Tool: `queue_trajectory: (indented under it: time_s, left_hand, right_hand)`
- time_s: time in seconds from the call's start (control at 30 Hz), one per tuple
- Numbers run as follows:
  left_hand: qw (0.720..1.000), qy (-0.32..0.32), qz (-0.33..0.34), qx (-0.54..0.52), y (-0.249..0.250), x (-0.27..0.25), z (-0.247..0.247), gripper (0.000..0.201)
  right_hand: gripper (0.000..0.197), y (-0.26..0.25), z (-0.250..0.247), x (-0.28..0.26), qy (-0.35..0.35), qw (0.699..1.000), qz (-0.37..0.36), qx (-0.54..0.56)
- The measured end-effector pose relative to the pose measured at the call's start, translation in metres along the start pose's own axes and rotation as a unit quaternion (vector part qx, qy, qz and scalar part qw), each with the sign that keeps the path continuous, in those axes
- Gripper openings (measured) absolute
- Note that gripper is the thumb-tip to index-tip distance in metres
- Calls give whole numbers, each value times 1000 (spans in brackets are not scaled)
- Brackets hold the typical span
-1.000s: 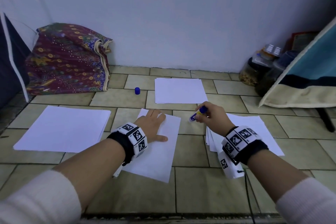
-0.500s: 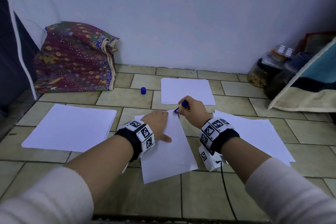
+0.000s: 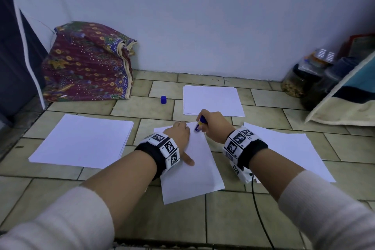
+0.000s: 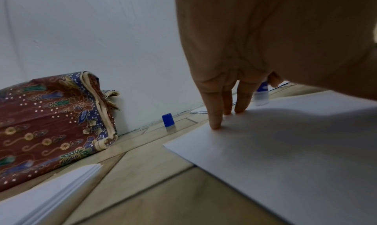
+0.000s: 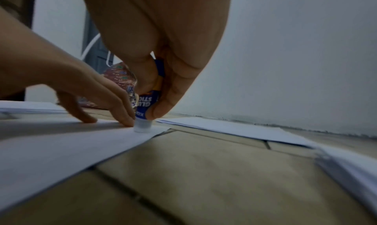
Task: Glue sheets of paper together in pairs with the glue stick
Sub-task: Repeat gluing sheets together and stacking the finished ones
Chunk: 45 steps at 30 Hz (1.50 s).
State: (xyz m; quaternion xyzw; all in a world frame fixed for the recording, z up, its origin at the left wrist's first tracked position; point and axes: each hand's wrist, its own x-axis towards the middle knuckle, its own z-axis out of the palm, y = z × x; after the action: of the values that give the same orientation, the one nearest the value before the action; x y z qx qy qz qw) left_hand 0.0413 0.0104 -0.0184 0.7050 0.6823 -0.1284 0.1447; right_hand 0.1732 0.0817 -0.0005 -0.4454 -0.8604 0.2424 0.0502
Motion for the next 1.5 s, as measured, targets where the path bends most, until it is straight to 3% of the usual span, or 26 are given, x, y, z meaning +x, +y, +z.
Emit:
queue_trajectory:
  time_s: [0.4, 0.6, 0.73, 0.9, 1.0, 1.03, 1.07, 1.13, 1.23, 1.37, 1.43, 1.5]
  left_hand:
    - [1000, 6, 21, 4, -4, 1, -1, 103]
    - [999, -37, 27, 23, -17, 3, -20, 57]
    - [994, -67, 53, 67, -27, 2, -28, 68]
    - [996, -41, 66, 54, -41, -6, -18, 74]
    - [998, -23, 55, 7, -50, -11, -7, 71]
    - [998, -20, 52, -7, -53, -13, -5, 69]
    - [998, -16, 50, -17, -56, -15, -2, 67]
    - [999, -3, 43, -32, -62, -20, 2, 65]
    - [998, 30, 37, -50, -69, -29, 9, 68]
    - [997, 25, 10, -69, -68, -36, 24, 83]
    - [995, 13, 0, -95, -67, -35, 31, 104]
    - [993, -6, -11, -119, -68, -35, 36, 109]
  right_hand:
    - [19, 17, -7, -80, -105, 990, -97, 0]
    - [20, 20, -13, -108, -141, 979, -147, -23]
    - [21, 21, -14, -120, -159, 973, -162, -46]
    - [22, 30, -18, -125, -190, 965, -166, -64]
    - [17, 39, -30, -121, -114, 983, -127, 75]
    - [19, 41, -35, -119, -66, 977, -98, 178]
    - [20, 41, -39, -117, -15, 952, -67, 297]
    - [17, 39, -44, -109, 66, 863, -18, 501]
    - [19, 34, -45, -92, 110, 759, 55, 639]
    - [23, 28, -37, -69, 25, 743, 130, 656]
    - [25, 24, -30, -56, -6, 744, 130, 655]
    - [24, 16, -23, -42, -20, 754, 112, 647]
